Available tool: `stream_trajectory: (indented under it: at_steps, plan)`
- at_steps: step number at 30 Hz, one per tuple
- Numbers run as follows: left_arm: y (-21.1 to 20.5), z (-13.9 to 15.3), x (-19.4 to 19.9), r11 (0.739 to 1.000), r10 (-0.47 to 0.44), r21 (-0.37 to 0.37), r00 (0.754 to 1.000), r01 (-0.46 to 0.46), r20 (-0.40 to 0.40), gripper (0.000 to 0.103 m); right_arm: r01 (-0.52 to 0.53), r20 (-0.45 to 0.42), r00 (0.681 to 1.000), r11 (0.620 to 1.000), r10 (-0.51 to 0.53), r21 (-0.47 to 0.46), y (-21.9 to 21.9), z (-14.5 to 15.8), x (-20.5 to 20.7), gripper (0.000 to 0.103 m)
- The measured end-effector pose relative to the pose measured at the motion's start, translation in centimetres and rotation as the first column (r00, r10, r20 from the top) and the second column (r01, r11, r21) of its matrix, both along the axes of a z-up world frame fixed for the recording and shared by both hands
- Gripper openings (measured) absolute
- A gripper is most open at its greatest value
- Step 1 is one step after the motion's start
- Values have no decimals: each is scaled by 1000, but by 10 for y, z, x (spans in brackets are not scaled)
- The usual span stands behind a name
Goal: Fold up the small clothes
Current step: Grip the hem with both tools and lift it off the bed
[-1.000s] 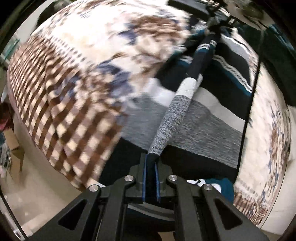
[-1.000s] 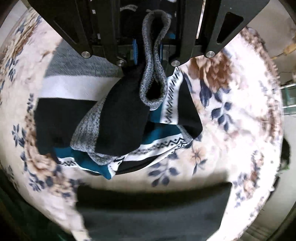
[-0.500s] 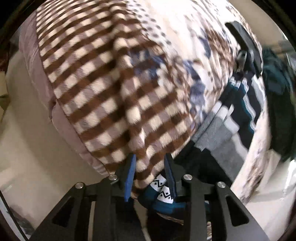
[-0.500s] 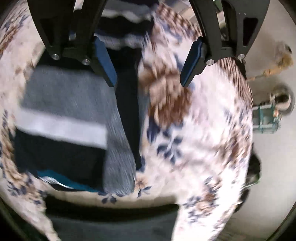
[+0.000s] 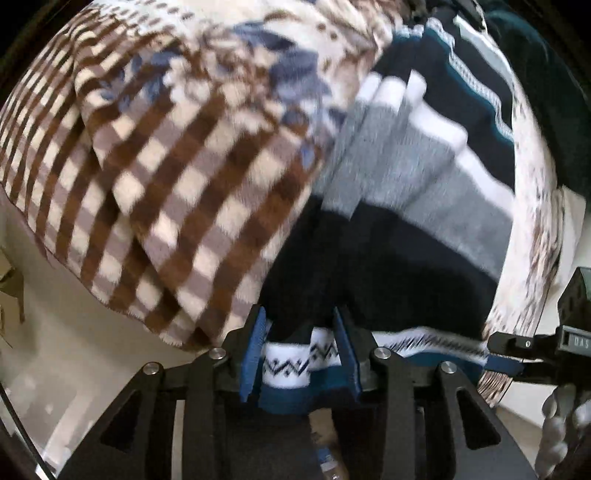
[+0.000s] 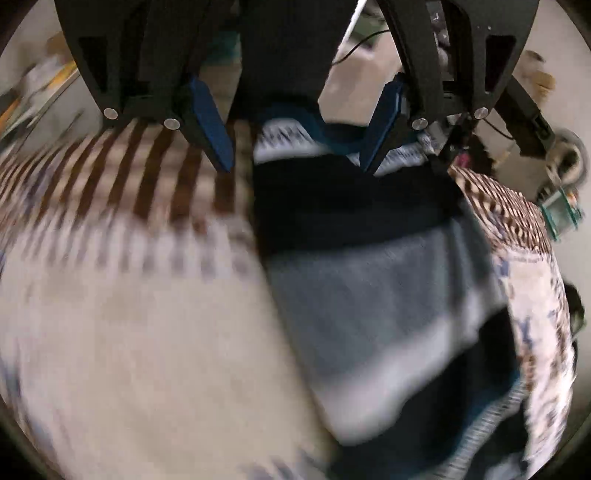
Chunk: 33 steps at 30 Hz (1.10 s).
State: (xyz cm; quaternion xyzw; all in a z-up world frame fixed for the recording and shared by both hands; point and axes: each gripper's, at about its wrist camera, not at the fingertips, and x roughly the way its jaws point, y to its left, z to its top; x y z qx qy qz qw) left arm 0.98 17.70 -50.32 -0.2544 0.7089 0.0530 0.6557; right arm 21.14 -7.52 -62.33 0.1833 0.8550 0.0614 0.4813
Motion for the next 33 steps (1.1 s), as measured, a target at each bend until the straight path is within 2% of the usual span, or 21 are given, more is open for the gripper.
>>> stream_trajectory:
  at_steps: [3,7,11,14,15,16,17,19,20,23,28,31,33]
  plan:
    - [6,6,-5,1000,-15,9,1000,15,6,35,62,-12,998,997,-62,37,-6,-8,-31,72]
    - [15,14,-14,1000,0,-3,1000,0,23,35,43,55,997,999,-45,22,-6,-3,-44,65]
    - [16,20,-27,1000,25,-20,999,-24,38,35,66,71,995,996,-70,53,-9,2,-58,65]
    - [6,22,-23,999,-9,34,999,7,53,33,100,93,990,991,-108,90,-8,0,-68,64]
    - [2,23,-23,998,-13,60,998,9,64,26,102,102,988,990,-112,97,-12,1,-69,60]
    - [-3,24,-23,998,-9,70,997,4,78,5,103,121,986,989,-115,102,-14,-1,-67,36]
    - [-6,27,-22,998,-2,69,996,-4,90,6,106,145,982,989,-120,103,-14,1,-66,21]
    - [-9,42,-23,995,-3,100,991,-11,134,5,116,167,977,989,-131,93,-15,3,-65,17]
    - [-9,51,-24,994,-9,113,989,-9,151,5,120,174,975,988,-135,95,-24,8,-67,10]
    - [-3,64,-24,994,8,104,981,-28,193,5,100,223,967,990,-119,96,-27,30,-75,8]
    - [21,84,-30,996,49,65,975,-64,217,5,83,285,952,990,-112,114,-29,70,-87,7]
    - [30,81,-37,995,48,74,976,-65,212,5,105,279,949,983,-144,149,-35,82,-94,7]
    - [20,72,-33,994,49,86,979,-67,198,5,111,277,948,980,-154,166,-36,85,-98,7]
